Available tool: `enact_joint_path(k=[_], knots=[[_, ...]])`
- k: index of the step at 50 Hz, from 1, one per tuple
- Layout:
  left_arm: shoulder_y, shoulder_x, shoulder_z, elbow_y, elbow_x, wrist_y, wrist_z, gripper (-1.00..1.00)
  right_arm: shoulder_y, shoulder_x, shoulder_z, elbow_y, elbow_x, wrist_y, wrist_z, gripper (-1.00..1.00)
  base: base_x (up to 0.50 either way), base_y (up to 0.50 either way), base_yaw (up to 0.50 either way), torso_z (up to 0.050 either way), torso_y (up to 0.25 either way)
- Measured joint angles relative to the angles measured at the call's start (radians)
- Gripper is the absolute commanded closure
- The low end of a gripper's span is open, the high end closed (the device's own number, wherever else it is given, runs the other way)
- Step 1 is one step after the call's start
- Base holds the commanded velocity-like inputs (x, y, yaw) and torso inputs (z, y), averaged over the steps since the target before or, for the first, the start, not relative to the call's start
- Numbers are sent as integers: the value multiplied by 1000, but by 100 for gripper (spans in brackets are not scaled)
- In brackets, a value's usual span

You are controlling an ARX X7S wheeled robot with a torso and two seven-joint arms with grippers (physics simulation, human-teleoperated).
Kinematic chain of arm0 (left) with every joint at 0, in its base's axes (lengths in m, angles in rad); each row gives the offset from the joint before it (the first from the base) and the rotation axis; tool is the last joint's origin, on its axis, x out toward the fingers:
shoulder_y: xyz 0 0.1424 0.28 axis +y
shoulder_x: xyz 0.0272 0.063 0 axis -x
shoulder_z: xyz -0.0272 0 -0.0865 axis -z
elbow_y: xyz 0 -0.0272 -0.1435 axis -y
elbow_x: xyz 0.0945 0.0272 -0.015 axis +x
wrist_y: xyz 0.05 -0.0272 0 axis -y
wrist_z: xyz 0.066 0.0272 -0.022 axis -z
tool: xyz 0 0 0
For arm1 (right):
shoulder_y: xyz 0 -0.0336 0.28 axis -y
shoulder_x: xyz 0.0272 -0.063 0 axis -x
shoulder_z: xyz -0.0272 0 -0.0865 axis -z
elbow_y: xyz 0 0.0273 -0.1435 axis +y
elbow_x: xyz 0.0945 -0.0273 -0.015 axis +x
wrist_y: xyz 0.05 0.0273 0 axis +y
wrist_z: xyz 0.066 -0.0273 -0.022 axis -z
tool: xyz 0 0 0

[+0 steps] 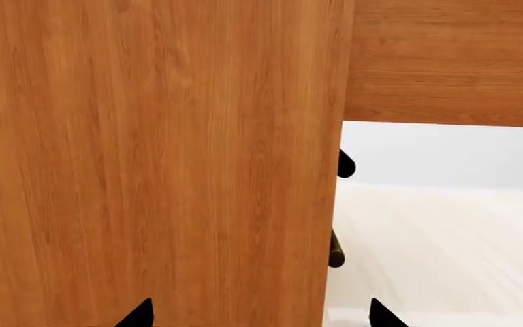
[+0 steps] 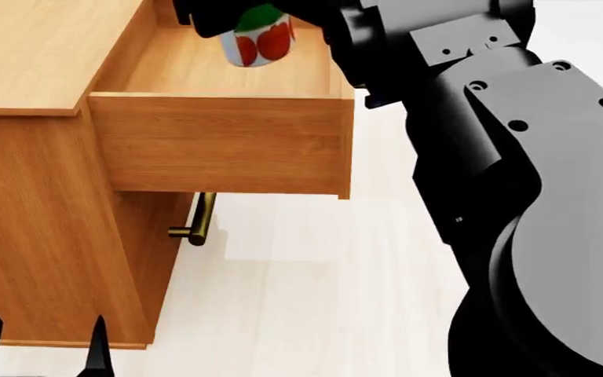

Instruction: Put the ketchup in the top drawer of the cabinet.

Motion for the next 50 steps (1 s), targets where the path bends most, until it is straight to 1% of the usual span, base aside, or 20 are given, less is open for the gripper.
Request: enact_joint_path(k=[29, 50], knots=[[2, -3, 8, -11, -4, 13, -4, -100, -45, 0, -9, -12, 9, 24, -60, 100, 0, 0, 0, 0, 0], [-3, -5, 13, -23, -9, 18, -6, -100, -64, 0, -21, 16, 81, -10, -17, 100, 0, 0, 0, 0, 0]])
